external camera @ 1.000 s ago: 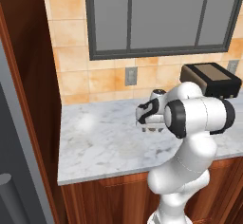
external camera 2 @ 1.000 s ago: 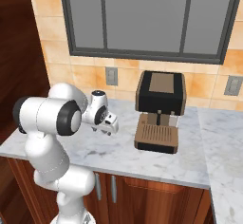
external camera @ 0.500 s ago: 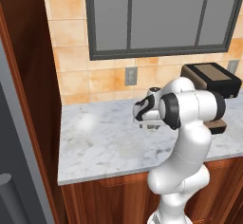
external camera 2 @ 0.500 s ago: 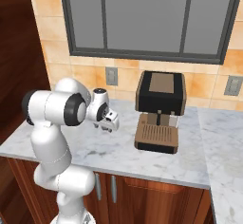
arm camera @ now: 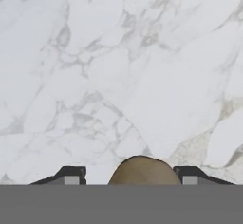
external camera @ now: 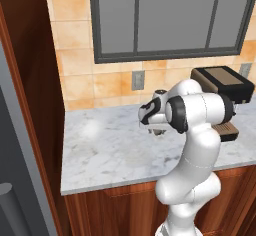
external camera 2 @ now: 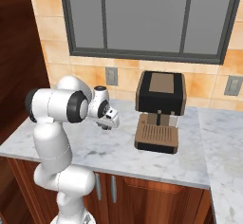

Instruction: Place the garlic in the correct fridge rack based on whether it is a fruit or vegetable. Finally, close the fridge door.

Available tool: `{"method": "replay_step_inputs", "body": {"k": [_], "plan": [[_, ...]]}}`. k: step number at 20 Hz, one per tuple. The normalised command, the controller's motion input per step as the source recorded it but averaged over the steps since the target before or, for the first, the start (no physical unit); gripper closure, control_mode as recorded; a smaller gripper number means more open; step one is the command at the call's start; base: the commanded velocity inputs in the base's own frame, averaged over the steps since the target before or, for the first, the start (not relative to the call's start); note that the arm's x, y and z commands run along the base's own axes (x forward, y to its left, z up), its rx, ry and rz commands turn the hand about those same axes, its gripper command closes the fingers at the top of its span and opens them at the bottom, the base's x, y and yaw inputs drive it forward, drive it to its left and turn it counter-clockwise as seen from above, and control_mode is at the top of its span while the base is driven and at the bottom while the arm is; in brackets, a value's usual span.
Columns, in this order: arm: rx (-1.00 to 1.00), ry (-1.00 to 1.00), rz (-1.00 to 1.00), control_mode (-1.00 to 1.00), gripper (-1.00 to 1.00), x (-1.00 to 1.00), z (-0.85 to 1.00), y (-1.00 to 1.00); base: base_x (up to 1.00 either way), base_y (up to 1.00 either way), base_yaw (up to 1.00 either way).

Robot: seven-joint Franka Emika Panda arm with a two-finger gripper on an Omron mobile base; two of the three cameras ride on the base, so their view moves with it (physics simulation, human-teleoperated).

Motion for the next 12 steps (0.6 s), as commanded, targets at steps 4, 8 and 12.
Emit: {"method": "replay_step_inputs", "body": {"k": [4,8,12], "plan": [[0.00,0.00,0.00,-1.00,1.00,0.00,0.00,0.00,0.00,0.00,0.00],[0.00,-0.13,0.00,-1.00,1.00,-0.18,0.19,0.03,0.00,0.00,0.00],[-0.04,-0.16,0.00,-1.00,1.00,-0.21,0.48,0.27,0.00,0.00,0.00]]}}
